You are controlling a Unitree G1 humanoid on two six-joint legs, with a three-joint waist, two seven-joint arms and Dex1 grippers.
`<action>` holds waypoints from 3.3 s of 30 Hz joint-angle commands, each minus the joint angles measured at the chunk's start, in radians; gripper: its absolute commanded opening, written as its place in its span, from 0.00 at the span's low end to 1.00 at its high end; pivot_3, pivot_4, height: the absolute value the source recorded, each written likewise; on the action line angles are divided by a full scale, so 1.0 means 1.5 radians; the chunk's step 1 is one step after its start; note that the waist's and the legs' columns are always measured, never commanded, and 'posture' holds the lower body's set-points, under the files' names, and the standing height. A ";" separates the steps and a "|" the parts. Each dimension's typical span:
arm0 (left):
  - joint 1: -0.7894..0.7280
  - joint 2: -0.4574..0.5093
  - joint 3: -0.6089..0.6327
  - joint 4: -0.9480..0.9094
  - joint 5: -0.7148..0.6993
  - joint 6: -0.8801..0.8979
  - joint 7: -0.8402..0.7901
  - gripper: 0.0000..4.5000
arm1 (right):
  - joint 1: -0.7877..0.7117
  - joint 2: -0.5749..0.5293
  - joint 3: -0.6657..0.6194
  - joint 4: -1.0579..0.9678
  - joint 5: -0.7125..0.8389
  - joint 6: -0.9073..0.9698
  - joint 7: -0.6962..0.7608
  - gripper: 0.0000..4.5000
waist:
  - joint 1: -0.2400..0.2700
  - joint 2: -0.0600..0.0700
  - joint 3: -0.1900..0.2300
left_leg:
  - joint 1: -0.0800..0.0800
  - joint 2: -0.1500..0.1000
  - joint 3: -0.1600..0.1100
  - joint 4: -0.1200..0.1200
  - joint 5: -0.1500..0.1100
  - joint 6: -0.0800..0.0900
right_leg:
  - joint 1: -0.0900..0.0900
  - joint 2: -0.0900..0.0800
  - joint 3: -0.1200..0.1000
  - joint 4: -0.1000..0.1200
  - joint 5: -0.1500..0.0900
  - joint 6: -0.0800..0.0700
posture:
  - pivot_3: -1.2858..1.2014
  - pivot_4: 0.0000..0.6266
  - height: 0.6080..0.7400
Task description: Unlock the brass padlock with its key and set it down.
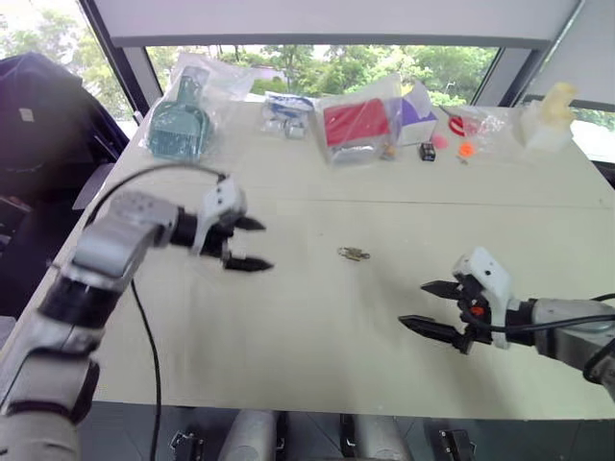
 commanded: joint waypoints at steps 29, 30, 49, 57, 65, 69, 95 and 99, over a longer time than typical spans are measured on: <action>-0.319 -0.499 -0.131 0.752 0.437 -0.407 0.122 1.00 | 0.149 0.215 -0.134 -0.176 0.045 -0.015 -0.218 0.99 | 0.011 -0.003 0.001 | -0.008 0.001 0.002 0.012 -0.002 0.007 | -0.002 0.004 -0.002 0.002 0.004 0.008 | 0.52 0.24 1.00; -0.320 -0.502 -0.133 0.755 0.445 -0.400 0.122 1.00 | 0.146 0.219 -0.129 -0.177 0.045 -0.016 -0.223 0.99 | 0.011 -0.003 0.001 | -0.008 0.001 0.002 0.012 -0.002 0.007 | -0.002 0.004 -0.002 0.002 0.004 0.008 | 0.52 0.24 1.00; -0.321 -0.455 -0.130 0.745 0.498 -0.467 0.081 0.15 | 0.079 0.295 -0.074 -0.145 0.113 -0.017 -0.310 1.00 | 0.005 -0.003 0.001 | -0.002 0.003 0.002 0.012 -0.002 0.007 | 0.002 0.005 -0.001 0.003 0.003 0.006 | 0.52 0.24 1.00; -0.307 -0.333 -0.020 0.642 0.364 -0.616 -0.100 0.15 | -0.029 0.335 -0.073 -0.062 0.225 -0.015 -0.347 1.00 | 0.001 -0.003 0.000 | -0.008 0.003 0.002 0.011 -0.002 0.007 | -0.004 0.004 0.000 0.004 0.005 0.007 | 0.52 0.24 1.00; -0.136 -0.283 0.026 0.280 0.244 -0.481 -0.135 0.15 | -0.146 0.346 -0.031 0.013 0.364 -0.004 -0.398 1.00 | 0.000 -0.002 0.000 | -0.010 0.001 0.002 0.011 -0.002 0.007 | -0.005 0.001 0.000 0.004 0.005 0.007 | 0.52 0.24 1.00; -0.078 -0.274 0.021 0.135 0.228 -0.423 -0.097 0.15 | -0.165 0.327 -0.012 0.026 0.398 0.005 -0.406 1.00 | -0.002 -0.002 0.000 | -0.010 0.001 0.002 0.011 -0.002 0.007 | -0.005 0.002 0.000 0.004 0.005 0.007 | 0.52 0.24 1.00; -0.059 -0.250 -0.015 0.058 0.208 -0.433 -0.022 0.15 | -0.150 0.332 0.026 0.032 0.516 -0.088 -0.483 0.00 | -0.009 -0.002 0.000 | -0.007 0.001 0.002 0.012 -0.001 0.007 | -0.003 0.005 0.000 0.006 0.006 0.009 | 0.52 0.24 1.00; -0.056 -0.245 -0.021 0.060 0.208 -0.434 -0.016 0.15 | -0.143 0.325 0.035 0.024 0.497 -0.093 -0.471 0.00 | -0.009 -0.002 0.000 | -0.007 0.001 0.002 0.012 -0.001 0.007 | -0.003 0.005 0.000 0.006 0.006 0.009 | 0.52 0.24 1.00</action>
